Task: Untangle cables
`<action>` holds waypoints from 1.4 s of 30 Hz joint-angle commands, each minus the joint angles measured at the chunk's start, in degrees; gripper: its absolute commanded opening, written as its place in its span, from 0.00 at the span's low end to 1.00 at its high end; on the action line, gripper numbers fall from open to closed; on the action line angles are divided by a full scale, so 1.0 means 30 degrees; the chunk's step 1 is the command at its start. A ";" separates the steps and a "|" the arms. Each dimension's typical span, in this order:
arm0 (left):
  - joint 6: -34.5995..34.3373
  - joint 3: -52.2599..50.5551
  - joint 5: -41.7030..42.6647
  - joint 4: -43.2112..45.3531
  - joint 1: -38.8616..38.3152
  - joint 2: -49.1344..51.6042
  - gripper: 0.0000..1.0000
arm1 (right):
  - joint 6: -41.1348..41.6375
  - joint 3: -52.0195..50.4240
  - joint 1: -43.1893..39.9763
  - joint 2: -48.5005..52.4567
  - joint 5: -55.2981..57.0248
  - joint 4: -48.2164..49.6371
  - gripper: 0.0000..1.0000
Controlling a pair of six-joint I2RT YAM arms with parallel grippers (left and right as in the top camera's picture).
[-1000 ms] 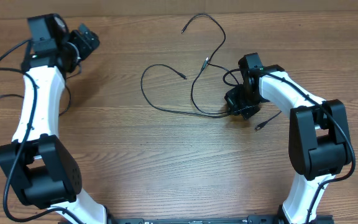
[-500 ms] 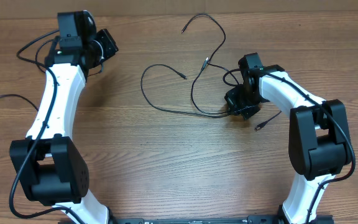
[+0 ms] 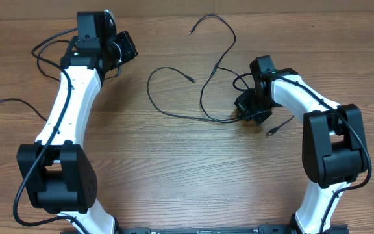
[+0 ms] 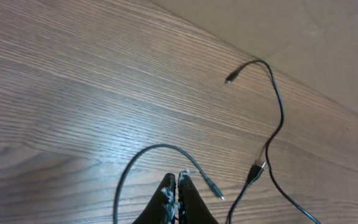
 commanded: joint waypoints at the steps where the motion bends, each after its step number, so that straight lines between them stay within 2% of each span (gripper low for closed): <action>1: 0.0539 -0.0066 0.0015 0.0000 -0.0364 -0.0007 0.04 | -0.1421 -0.1275 -0.0262 0.1996 0.2091 0.0386 0.04; 6: 0.0539 -0.0066 0.0007 0.0015 -0.0576 -0.0007 0.05 | -0.1770 -0.1275 -0.0262 0.1596 0.2368 0.0648 0.04; 11: 0.0539 -0.0066 0.0007 0.0015 -0.0634 0.0160 0.04 | -0.1749 -0.1282 0.0022 0.0561 0.4226 0.0903 0.04; 19: 0.0787 -0.0066 0.0095 0.0000 -0.0634 0.1151 0.04 | -0.1858 -0.1282 0.1537 -0.0750 0.6040 0.1610 0.04; 26: 0.1275 -0.0066 0.0182 0.0015 -0.0780 0.1763 0.04 | -0.5202 -0.1282 0.2302 -0.1421 0.4189 0.2703 0.04; 33: 0.1290 -0.0066 0.0160 0.0109 -0.1231 0.2317 0.04 | -0.5632 -0.1282 0.2382 -0.1508 0.3949 0.2412 0.04; 39: 0.1319 -0.0066 0.0153 0.0262 -0.1698 0.2397 0.04 | -0.5625 -0.1282 0.2382 -0.1508 0.3949 0.2222 0.23; 41: 0.1319 -0.0066 0.0153 0.0306 -0.1836 0.2397 0.04 | -0.5625 -0.1282 0.2382 -0.1508 0.3949 0.2135 0.32; 42: 0.1326 -0.0066 0.0117 0.0299 -0.1887 0.2397 0.04 | -0.5625 -0.1282 0.2382 -0.1508 0.3949 0.2091 0.40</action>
